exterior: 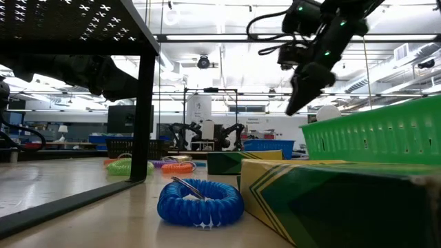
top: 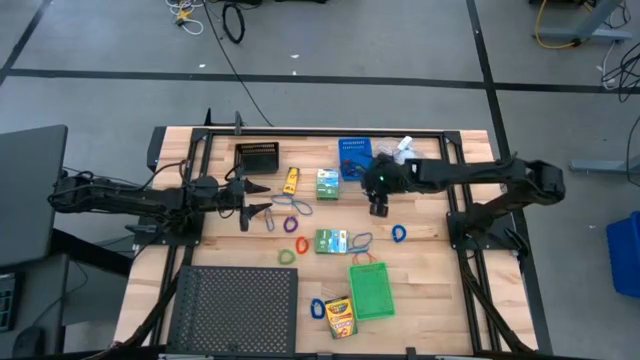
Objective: Pick & Place Office Desk Supplies
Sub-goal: Put the right blue spring keychain into the blue bin
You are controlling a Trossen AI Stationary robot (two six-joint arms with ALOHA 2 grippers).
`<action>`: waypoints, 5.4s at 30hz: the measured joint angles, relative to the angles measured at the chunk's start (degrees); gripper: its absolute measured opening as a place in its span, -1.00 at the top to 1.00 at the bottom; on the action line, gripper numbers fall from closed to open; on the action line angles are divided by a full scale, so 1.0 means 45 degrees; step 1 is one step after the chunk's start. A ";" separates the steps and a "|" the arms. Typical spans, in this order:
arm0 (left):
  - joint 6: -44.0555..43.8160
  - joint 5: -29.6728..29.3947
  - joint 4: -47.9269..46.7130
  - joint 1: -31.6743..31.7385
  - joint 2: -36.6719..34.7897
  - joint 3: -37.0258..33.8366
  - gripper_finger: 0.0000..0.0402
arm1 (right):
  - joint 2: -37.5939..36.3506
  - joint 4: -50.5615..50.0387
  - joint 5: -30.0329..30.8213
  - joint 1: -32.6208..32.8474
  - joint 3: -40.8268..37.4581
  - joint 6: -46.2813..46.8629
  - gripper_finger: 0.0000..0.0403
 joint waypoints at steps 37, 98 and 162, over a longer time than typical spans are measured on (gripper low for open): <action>-0.0046 0.0127 -0.0208 -0.0005 0.0000 0.0000 -0.15 | -0.0442 -0.3556 -0.2225 0.2599 -0.2357 0.5223 0.09; -0.0051 0.0097 -0.0242 -0.0004 0.0000 0.0000 -0.15 | 0.1054 -0.0614 0.0408 0.2983 -0.3239 0.5927 0.98; -0.0065 0.0097 -0.0281 -0.0005 0.0000 0.0000 -0.15 | 0.1286 0.7023 -0.0792 -0.3506 -0.1923 -0.0436 0.99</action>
